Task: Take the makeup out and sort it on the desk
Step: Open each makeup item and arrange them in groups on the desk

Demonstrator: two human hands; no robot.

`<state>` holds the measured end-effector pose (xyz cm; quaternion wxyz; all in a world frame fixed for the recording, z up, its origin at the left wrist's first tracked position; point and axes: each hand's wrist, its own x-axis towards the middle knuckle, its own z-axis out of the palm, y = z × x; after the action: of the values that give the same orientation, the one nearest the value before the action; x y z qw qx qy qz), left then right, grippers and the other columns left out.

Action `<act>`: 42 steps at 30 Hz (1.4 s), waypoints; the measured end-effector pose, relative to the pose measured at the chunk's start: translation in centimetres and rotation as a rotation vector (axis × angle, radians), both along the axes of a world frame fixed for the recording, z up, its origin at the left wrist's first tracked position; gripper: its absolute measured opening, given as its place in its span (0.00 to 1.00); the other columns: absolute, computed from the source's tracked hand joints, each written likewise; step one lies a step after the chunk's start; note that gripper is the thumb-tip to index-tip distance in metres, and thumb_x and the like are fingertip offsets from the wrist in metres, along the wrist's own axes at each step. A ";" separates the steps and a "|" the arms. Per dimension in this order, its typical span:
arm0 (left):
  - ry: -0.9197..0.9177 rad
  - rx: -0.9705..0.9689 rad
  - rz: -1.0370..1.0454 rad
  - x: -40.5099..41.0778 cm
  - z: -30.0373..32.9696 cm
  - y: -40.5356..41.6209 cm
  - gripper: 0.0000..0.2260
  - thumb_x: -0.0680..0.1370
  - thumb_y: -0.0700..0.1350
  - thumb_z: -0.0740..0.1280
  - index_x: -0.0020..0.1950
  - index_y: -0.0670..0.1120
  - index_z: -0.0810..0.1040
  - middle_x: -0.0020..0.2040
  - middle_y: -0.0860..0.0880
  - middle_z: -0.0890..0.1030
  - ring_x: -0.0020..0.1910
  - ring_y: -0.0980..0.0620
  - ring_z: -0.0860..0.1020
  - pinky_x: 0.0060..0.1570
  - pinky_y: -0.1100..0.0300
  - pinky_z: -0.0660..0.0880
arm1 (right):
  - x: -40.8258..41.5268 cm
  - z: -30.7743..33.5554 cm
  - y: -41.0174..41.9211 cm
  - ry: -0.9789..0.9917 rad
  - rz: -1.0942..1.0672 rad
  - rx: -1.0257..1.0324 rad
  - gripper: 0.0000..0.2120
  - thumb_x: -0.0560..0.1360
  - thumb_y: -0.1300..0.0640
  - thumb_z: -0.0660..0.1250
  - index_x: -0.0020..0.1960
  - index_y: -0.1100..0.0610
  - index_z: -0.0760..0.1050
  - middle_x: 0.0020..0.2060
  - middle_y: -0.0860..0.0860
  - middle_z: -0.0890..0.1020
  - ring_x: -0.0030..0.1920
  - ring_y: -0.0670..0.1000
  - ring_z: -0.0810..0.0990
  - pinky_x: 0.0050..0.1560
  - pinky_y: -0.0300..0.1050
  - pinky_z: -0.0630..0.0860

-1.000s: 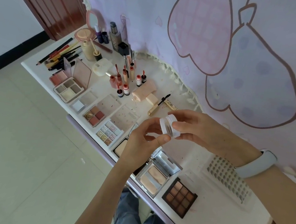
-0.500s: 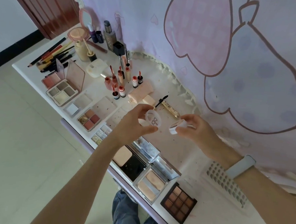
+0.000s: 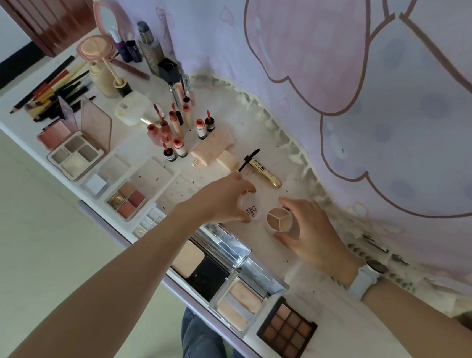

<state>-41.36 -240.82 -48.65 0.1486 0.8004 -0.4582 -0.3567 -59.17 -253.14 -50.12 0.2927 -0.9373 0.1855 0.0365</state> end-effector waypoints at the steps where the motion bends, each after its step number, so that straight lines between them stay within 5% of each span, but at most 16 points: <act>1: -0.040 0.023 -0.016 -0.1 -0.1 0.0 0.29 0.68 0.49 0.75 0.66 0.48 0.70 0.61 0.50 0.70 0.49 0.52 0.74 0.51 0.58 0.72 | 0.0 -0.1 0.0 0.010 0.012 -0.022 0.30 0.69 0.52 0.73 0.67 0.56 0.66 0.59 0.52 0.74 0.59 0.53 0.70 0.60 0.48 0.67; 9: -0.242 0.029 -0.054 -0.9 0.9 -0.1 0.27 0.72 0.52 0.70 0.69 0.51 0.66 0.65 0.52 0.69 0.55 0.51 0.74 0.48 0.60 0.68 | -0.1 0.5 0.0 -0.004 0.099 -0.079 0.29 0.71 0.57 0.70 0.69 0.59 0.64 0.62 0.55 0.72 0.61 0.55 0.70 0.60 0.50 0.70; 15: -0.241 -0.256 0.230 -4.5 3.5 1.6 0.17 0.77 0.46 0.65 0.65 0.46 0.72 0.62 0.47 0.75 0.60 0.48 0.71 0.59 0.53 0.67 | -6.6 2.9 -0.2 -0.073 -0.051 -0.120 0.17 0.72 0.65 0.67 0.61 0.60 0.74 0.57 0.52 0.77 0.57 0.45 0.72 0.57 0.30 0.64; 18: -0.227 -0.389 0.388 -7.6 4.4 2.3 0.13 0.76 0.42 0.66 0.60 0.43 0.76 0.57 0.45 0.78 0.58 0.45 0.73 0.58 0.47 0.70 | -10.8 2.8 0.5 0.030 -0.074 -0.236 0.19 0.70 0.65 0.70 0.61 0.64 0.74 0.57 0.58 0.78 0.56 0.55 0.78 0.60 0.38 0.68; 21: -0.198 -0.442 0.478 -10.6 4.7 2.8 0.10 0.76 0.39 0.66 0.57 0.42 0.78 0.55 0.45 0.79 0.56 0.44 0.74 0.56 0.44 0.71 | -13.9 1.7 1.5 0.230 -0.019 -0.350 0.24 0.75 0.57 0.64 0.68 0.65 0.66 0.68 0.61 0.68 0.68 0.61 0.67 0.68 0.55 0.60; 27: -0.126 -0.412 0.468 -14.4 5.0 2.9 0.10 0.77 0.39 0.63 0.57 0.42 0.77 0.57 0.44 0.77 0.56 0.46 0.73 0.54 0.42 0.73 | -16.5 1.1 3.0 0.266 -0.023 -0.490 0.26 0.71 0.50 0.54 0.64 0.62 0.72 0.65 0.61 0.72 0.64 0.64 0.72 0.62 0.62 0.67; 32: -0.095 -0.394 0.434 -16.4 5.5 3.4 0.11 0.77 0.40 0.63 0.59 0.43 0.76 0.57 0.46 0.76 0.56 0.46 0.74 0.54 0.44 0.73 | -19.4 1.1 3.4 0.310 -0.081 -0.441 0.28 0.59 0.46 0.77 0.56 0.56 0.78 0.61 0.59 0.76 0.61 0.62 0.75 0.57 0.60 0.71; 34: -0.080 -0.380 0.439 -17.1 5.7 3.4 0.11 0.78 0.41 0.63 0.59 0.45 0.76 0.58 0.47 0.75 0.53 0.46 0.75 0.54 0.45 0.73 | -19.3 1.0 3.0 0.374 -0.104 -0.389 0.34 0.61 0.43 0.75 0.63 0.57 0.73 0.69 0.62 0.67 0.68 0.65 0.64 0.64 0.67 0.61; 37: -0.045 -0.362 0.461 -18.0 5.9 3.5 0.11 0.78 0.43 0.63 0.60 0.47 0.75 0.58 0.50 0.74 0.54 0.48 0.75 0.55 0.53 0.74 | -19.1 0.4 2.3 0.453 -0.076 -0.347 0.40 0.70 0.37 0.62 0.75 0.49 0.49 0.75 0.55 0.40 0.74 0.59 0.39 0.70 0.62 0.40; 42: 0.053 -0.371 0.452 -18.5 6.4 3.8 0.11 0.78 0.43 0.63 0.59 0.48 0.75 0.55 0.54 0.74 0.54 0.57 0.72 0.53 0.67 0.66 | -19.0 0.8 1.0 0.519 -0.060 -0.330 0.44 0.69 0.34 0.61 0.74 0.43 0.37 0.74 0.53 0.35 0.74 0.59 0.38 0.70 0.63 0.42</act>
<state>-59.89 -237.03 -42.28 0.3800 0.8318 -0.3217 -0.2453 -78.19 -252.11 -49.35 0.0801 -0.9256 0.2852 0.2355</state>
